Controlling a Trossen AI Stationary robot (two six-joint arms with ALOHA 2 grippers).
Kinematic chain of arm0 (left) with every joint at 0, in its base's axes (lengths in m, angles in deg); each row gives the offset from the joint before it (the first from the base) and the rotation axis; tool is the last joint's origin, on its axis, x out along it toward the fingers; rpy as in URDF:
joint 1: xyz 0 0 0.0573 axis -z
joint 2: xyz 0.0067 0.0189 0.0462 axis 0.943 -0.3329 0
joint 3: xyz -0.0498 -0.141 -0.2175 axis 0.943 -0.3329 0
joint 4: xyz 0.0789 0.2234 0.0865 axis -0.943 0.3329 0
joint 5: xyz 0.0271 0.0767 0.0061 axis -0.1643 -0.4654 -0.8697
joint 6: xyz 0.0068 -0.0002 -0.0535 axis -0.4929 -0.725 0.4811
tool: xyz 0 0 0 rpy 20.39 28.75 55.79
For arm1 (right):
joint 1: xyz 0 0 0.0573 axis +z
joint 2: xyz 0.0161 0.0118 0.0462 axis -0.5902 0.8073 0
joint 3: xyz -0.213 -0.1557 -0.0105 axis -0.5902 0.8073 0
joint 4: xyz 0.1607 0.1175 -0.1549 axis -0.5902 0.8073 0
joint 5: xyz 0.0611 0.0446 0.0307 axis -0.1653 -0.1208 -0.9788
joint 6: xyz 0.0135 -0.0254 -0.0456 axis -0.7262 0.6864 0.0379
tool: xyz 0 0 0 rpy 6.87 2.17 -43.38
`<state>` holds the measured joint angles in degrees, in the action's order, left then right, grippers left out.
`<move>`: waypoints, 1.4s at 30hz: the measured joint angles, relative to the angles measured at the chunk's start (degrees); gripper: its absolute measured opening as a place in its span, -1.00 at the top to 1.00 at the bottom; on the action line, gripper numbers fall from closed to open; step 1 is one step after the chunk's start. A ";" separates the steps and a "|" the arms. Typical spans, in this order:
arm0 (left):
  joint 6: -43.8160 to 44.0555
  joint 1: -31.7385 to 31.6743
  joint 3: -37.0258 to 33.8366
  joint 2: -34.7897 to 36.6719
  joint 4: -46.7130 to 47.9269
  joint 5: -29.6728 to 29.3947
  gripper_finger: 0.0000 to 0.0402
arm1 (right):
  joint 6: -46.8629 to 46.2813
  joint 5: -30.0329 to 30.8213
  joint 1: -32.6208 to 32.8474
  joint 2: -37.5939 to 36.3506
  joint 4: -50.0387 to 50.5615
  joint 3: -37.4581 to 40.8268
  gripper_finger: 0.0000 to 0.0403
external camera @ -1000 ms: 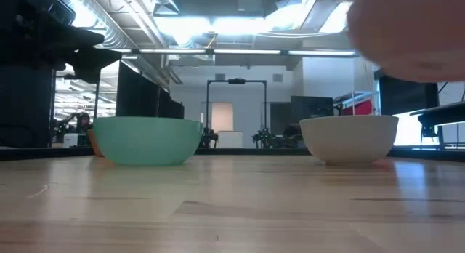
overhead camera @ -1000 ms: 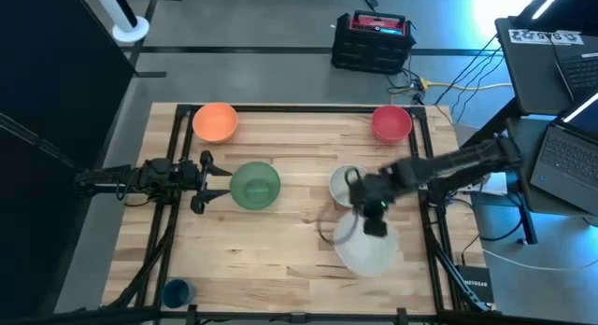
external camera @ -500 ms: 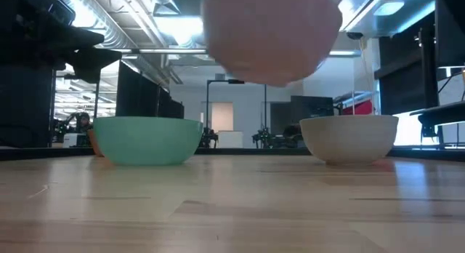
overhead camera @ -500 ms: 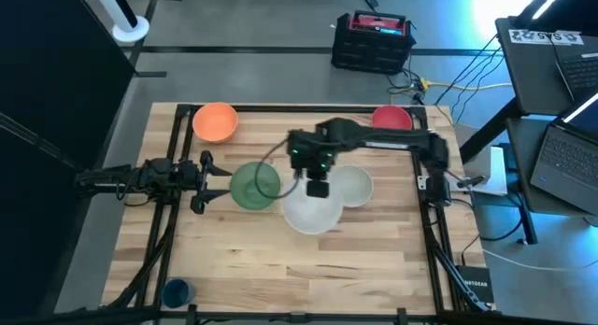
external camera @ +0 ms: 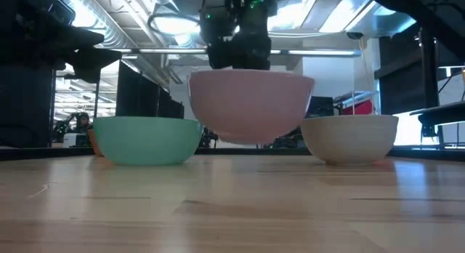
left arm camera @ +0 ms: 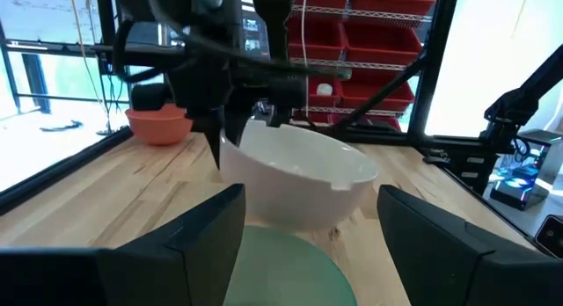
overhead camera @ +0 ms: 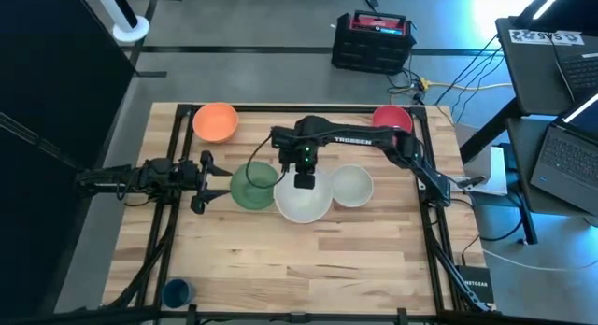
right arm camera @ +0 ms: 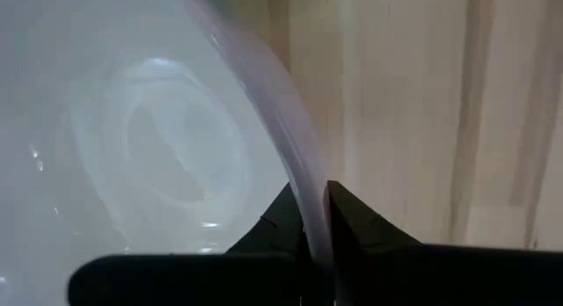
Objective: Nest bowls inside each other
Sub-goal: Move the pink bowl to the center of the table
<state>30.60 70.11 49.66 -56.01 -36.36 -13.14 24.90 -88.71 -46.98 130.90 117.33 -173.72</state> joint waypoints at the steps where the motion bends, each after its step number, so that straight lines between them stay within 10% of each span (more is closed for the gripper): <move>1: 0.00 0.00 0.00 0.00 0.00 0.00 -0.21 | 0.21 -0.15 -0.20 0.30 -0.13 0.03 1.00; 25: 0.00 -0.02 -0.02 -0.02 -0.02 0.00 -0.21 | 4.73 -3.60 -4.65 4.93 -2.96 2.52 0.99; 42: 0.00 -0.02 -0.02 -0.02 0.00 0.00 -0.21 | 5.29 -2.75 -5.13 5.00 -2.16 1.64 0.33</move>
<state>30.60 70.09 49.64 -56.03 -36.37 -13.14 30.19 -91.46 -52.11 135.90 115.16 -172.08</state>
